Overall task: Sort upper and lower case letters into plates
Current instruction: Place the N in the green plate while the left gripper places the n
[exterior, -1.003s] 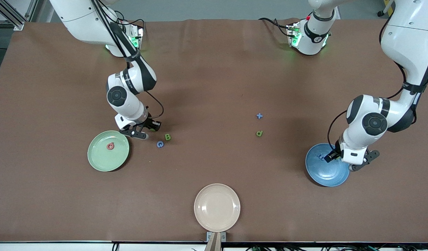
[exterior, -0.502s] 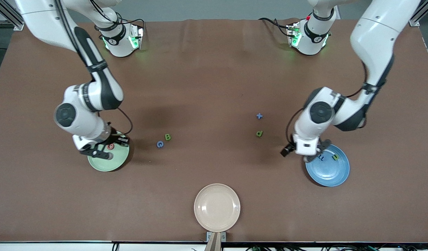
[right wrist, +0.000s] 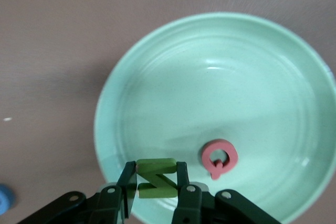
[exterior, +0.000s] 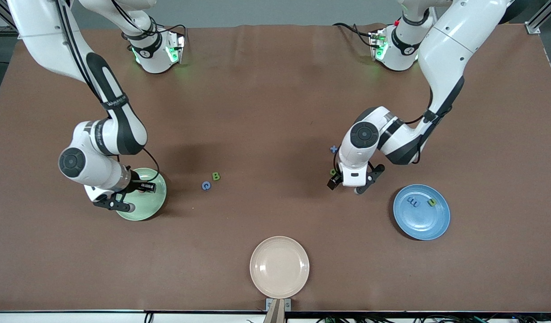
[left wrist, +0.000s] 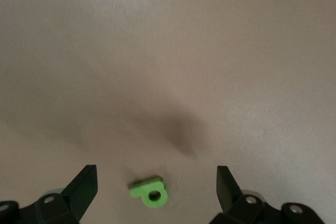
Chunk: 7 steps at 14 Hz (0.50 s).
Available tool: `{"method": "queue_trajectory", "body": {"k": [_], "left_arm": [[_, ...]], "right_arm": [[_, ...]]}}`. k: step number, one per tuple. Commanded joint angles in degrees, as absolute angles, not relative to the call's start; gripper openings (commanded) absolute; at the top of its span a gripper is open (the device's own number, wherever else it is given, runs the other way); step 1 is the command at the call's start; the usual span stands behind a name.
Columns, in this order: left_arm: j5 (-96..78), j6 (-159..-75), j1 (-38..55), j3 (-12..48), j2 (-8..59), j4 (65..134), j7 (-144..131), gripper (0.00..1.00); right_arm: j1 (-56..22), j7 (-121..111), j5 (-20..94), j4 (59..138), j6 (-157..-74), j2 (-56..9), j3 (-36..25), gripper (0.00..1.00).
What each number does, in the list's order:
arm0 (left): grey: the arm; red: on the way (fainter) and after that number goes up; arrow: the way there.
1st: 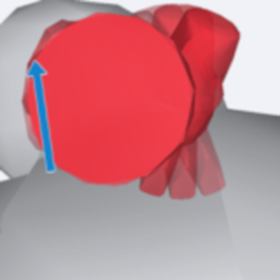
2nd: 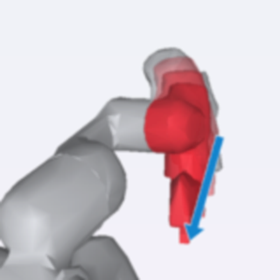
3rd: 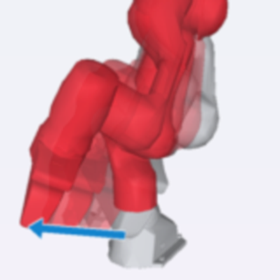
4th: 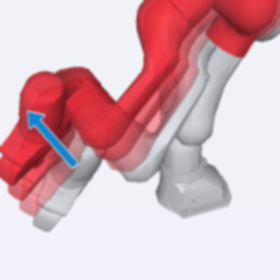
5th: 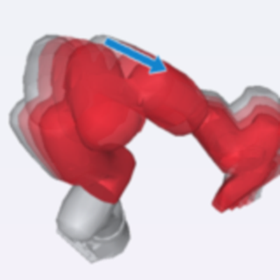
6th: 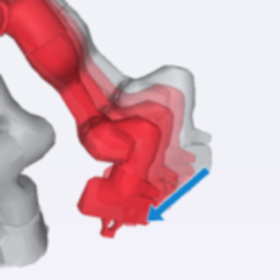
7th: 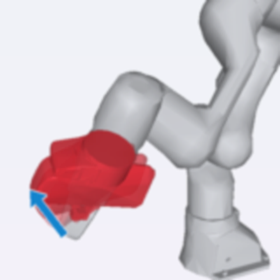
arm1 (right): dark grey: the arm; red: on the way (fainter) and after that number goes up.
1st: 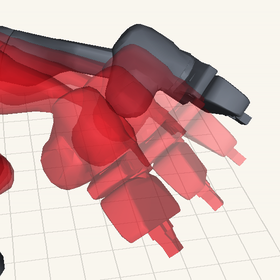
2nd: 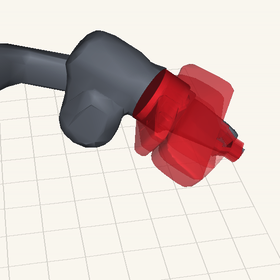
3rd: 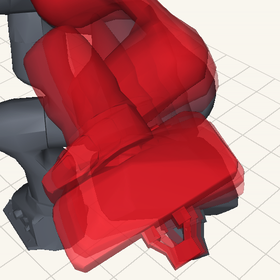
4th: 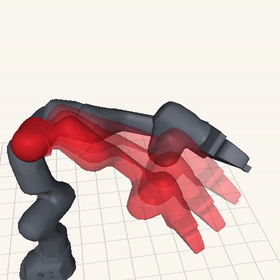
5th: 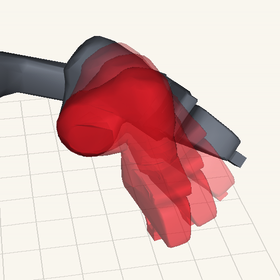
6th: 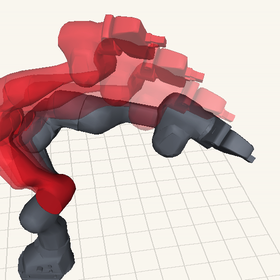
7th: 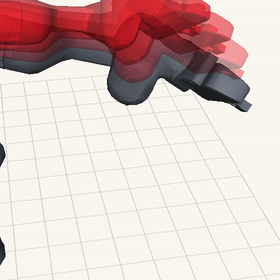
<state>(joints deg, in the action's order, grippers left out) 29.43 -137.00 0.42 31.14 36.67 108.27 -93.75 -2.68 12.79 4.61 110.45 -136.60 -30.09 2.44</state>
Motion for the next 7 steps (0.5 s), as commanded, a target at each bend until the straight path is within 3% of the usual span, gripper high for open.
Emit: {"method": "queue_trajectory", "body": {"k": [1, 2, 5, 7], "left_arm": [[30.8, -136.8, 0.8, 30.9, 38.1, 107.8, -97.3, 0.99], [30.9, -136.9, 0.8, 31.0, 38.8, 107.8, -97.6, 0.99], [30.8, -137.1, 1.1, 31.0, 39.9, 107.8, -97.8, 0.96], [30.8, -137.1, 1.1, 31.1, 40.3, 107.8, -97.8, 0.93]], "right_arm": [[-1.6, 12.6, 4.0, 109.3, -137.4, -32.0, 3.3, 0.55], [-1.5, 12.7, 4.0, 109.3, -137.3, -32.0, 3.3, 1.00], [-1.8, 13.4, 4.0, 107.3, -136.0, -31.6, 3.3, 1.00], [-2.0, 16.1, 4.2, 104.0, -130.3, -30.8, 3.3, 1.00]]}}
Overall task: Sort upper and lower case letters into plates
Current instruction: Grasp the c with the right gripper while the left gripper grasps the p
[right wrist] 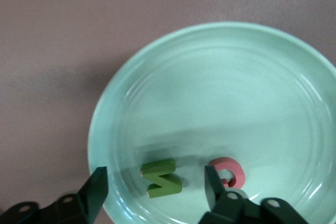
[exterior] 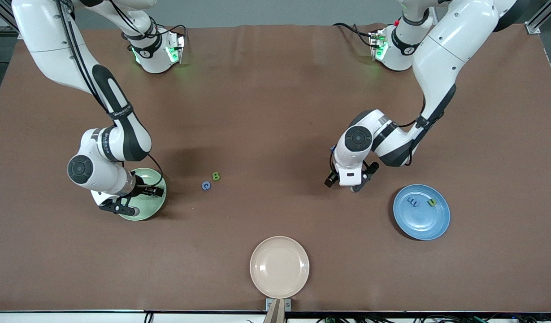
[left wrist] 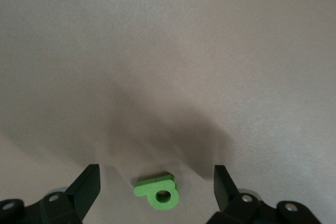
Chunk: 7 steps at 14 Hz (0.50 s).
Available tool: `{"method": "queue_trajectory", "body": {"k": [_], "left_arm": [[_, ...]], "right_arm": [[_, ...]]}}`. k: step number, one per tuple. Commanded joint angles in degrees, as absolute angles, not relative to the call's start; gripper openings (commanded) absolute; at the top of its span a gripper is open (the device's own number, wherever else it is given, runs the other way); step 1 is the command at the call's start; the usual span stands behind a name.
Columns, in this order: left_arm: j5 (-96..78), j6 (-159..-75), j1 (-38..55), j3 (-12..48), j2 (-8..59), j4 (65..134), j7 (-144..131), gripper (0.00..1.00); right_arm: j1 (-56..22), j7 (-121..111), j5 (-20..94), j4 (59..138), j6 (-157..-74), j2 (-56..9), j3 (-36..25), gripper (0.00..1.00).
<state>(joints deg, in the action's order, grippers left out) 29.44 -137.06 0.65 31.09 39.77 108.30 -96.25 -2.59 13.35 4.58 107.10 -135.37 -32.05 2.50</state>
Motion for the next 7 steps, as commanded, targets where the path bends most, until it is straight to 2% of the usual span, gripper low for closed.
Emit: {"method": "queue_trajectory", "body": {"k": [1, 3, 7], "left_arm": [[30.8, -137.1, 1.1, 31.1, 40.3, 108.2, -97.8, 0.92], [30.8, -137.1, 1.2, 31.2, 40.3, 108.3, -97.8, 0.87], [30.7, -137.1, 2.0, 31.2, 40.3, 108.2, -97.8, 0.74]], "right_arm": [[-2.4, 19.8, 4.3, 102.1, -126.9, -30.7, 3.4, 1.00], [-4.4, 27.5, 4.4, 100.6, -125.5, -30.7, 4.0, 1.00], [-11.5, 42.1, 4.7, 100.7, -129.8, -31.4, 3.9, 1.00]]}}
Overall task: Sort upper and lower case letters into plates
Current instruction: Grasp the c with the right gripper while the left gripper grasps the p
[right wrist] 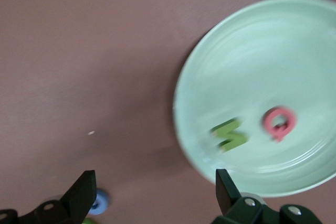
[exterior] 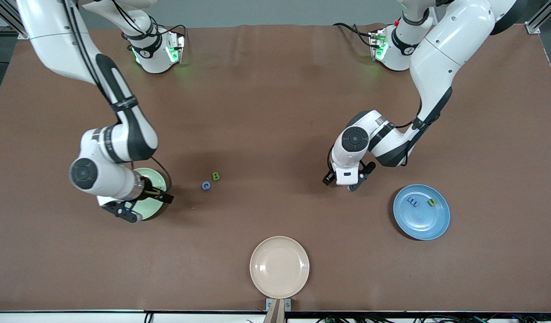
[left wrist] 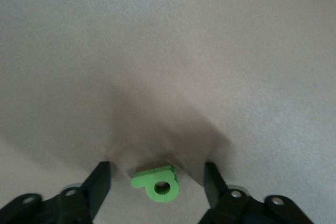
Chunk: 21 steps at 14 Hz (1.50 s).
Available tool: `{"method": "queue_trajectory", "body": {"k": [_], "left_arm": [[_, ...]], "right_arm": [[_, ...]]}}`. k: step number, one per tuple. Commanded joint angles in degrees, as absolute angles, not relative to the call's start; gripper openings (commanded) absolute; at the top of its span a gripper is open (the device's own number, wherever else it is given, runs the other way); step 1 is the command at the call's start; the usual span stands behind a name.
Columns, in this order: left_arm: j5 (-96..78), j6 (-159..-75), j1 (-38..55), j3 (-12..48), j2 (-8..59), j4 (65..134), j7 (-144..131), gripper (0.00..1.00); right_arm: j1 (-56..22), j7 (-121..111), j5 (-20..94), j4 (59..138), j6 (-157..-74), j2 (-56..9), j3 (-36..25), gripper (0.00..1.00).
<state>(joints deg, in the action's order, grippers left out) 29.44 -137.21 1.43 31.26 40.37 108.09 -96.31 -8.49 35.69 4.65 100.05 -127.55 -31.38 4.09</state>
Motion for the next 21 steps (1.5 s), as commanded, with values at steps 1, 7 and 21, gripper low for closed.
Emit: {"method": "queue_trajectory", "body": {"k": [1, 7, 21], "left_arm": [[30.7, -137.1, 2.0, 31.2, 40.3, 108.3, -97.8, 0.71], [30.6, -136.7, 1.5, 31.2, 39.5, 108.2, -96.8, 0.16], [30.9, -136.2, -15.7, 30.7, 35.0, 102.0, -65.8, 0.00]], "right_arm": [[-13.2, 45.0, 4.7, 100.7, -131.4, -31.8, 3.9, 1.00], [-18.4, 52.0, 4.0, 101.5, -138.9, -36.7, 3.5, 1.00], [-20.4, 52.3, 3.3, 105.6, -138.9, -36.5, 2.5, 0.04]]}}
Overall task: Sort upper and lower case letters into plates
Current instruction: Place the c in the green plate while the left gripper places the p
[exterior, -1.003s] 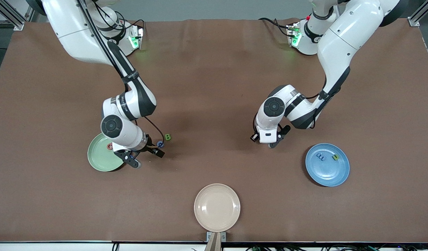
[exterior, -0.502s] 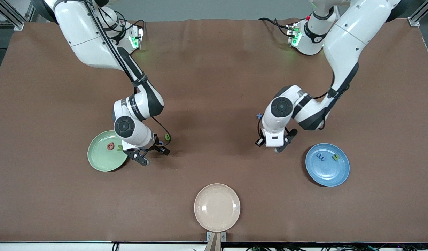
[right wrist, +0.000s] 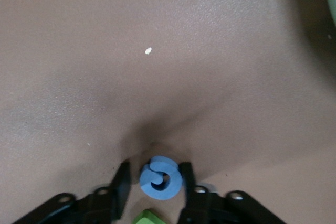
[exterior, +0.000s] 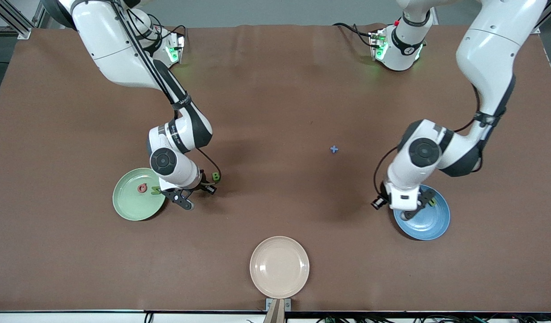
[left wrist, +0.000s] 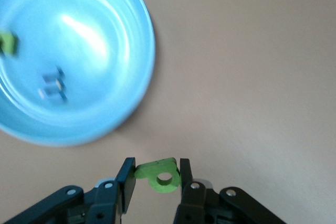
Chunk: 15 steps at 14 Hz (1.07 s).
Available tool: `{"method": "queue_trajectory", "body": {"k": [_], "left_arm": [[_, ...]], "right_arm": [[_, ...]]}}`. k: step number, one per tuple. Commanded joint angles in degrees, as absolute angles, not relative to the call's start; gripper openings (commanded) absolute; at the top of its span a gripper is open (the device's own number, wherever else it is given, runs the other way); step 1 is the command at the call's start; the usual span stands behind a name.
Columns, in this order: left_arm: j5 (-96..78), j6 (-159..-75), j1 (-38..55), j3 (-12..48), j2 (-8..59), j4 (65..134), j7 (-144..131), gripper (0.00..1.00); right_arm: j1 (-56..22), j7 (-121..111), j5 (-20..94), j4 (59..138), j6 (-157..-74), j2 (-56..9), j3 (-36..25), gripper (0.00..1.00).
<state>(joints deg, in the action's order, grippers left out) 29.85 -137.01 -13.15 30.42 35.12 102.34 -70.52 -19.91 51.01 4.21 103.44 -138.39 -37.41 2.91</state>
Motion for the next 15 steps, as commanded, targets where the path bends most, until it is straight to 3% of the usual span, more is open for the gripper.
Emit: {"method": "queue_trajectory", "body": {"k": [1, 4, 9, 15], "left_arm": [[30.9, -136.2, -17.4, 30.7, 34.9, 102.0, -62.6, 0.00], [32.1, -136.2, -20.7, 30.7, 35.9, 100.6, -56.5, 0.00], [34.5, -136.3, -24.1, 30.7, 38.2, 99.2, -50.6, 0.00], [34.6, -136.3, -24.8, 29.4, 39.5, 98.3, -48.4, 0.00]], "right_arm": [[-20.3, 52.4, 3.3, 105.6, -138.7, -36.4, 2.5, 0.02], [-19.5, 51.4, 3.3, 104.9, -137.7, -34.9, 1.4, 0.01], [-18.6, 38.4, 2.8, 101.6, -126.4, -31.0, -5.0, 0.01], [-9.7, 24.7, 2.8, 101.8, -128.7, -31.4, -5.4, 0.01]]}}
